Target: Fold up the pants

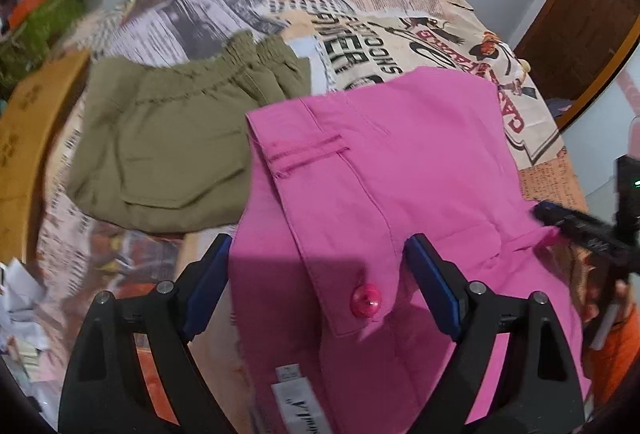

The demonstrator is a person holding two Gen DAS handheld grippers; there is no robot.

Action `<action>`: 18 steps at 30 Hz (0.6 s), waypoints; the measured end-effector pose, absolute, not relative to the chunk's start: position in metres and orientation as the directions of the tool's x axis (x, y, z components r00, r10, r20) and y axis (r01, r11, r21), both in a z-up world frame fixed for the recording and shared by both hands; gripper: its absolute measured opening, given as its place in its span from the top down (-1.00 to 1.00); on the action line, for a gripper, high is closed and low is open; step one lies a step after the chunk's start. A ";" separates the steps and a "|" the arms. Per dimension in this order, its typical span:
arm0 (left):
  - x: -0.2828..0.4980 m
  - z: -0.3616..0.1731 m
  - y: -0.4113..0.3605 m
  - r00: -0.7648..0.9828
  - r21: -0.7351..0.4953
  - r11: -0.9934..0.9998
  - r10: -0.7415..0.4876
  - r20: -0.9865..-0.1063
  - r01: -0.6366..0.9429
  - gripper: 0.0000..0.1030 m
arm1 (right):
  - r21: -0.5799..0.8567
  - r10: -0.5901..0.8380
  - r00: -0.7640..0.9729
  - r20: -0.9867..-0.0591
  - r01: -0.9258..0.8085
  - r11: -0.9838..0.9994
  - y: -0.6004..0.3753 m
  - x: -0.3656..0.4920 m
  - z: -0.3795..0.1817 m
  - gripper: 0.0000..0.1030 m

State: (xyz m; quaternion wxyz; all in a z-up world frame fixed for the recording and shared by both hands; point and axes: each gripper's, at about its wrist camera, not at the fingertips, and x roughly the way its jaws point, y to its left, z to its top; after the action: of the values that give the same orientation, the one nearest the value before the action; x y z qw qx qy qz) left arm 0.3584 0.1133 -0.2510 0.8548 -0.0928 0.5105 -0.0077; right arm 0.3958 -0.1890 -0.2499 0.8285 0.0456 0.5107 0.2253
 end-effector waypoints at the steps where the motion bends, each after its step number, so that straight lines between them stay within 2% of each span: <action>1: 0.357 -0.252 0.112 0.480 -0.163 0.983 -0.106 -0.871 -0.078 -0.70 | 0.307 0.418 0.361 -0.833 -0.327 0.894 -0.187 0.395 -0.256 -0.08; 4: 0.351 -0.249 0.106 0.491 -0.149 0.987 -0.101 -0.865 -0.059 -0.63 | 0.240 0.384 0.394 -0.835 -0.368 0.898 -0.181 0.384 -0.258 0.08; 6: 0.349 -0.245 0.105 0.504 -0.138 0.989 -0.092 -0.859 -0.055 -0.44 | 0.210 0.374 0.391 -0.841 -0.401 0.891 -0.175 0.380 -0.257 0.41; 7: 0.348 -0.243 0.105 0.517 -0.125 0.990 -0.075 -0.853 -0.064 -0.37 | 0.192 0.366 0.396 -0.842 -0.414 0.890 -0.172 0.378 -0.256 0.46; 8: 0.347 -0.242 0.104 0.529 -0.108 0.992 -0.054 -0.847 -0.072 -0.17 | 0.179 0.360 0.398 -0.844 -0.423 0.888 -0.171 0.378 -0.256 0.53; 9: 0.347 -0.242 0.104 0.532 -0.091 0.993 -0.036 -0.846 -0.078 0.23 | 0.163 0.350 0.402 -0.846 -0.430 0.888 -0.169 0.376 -0.256 0.57; 11: 0.351 -0.247 0.103 0.514 -0.012 0.994 0.046 -0.857 -0.110 0.67 | 0.141 0.335 0.411 -0.848 -0.433 0.890 -0.169 0.376 -0.257 0.64; 14: 0.356 -0.259 0.108 0.478 -0.005 0.992 0.055 -0.877 -0.123 0.68 | 0.122 0.320 0.421 -0.849 -0.433 0.893 -0.171 0.378 -0.256 0.76; 18: 0.350 -0.253 0.112 0.487 -0.021 0.993 0.040 -0.872 -0.118 0.68 | 0.111 0.309 0.429 -0.849 -0.427 0.897 -0.180 0.378 -0.258 0.78</action>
State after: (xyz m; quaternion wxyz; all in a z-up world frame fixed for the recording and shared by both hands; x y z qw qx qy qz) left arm 0.3502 0.1123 -0.2534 0.8614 -0.0389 0.5044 0.0459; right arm 0.3777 -0.1804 -0.2576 0.8432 -0.0603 0.4875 0.2183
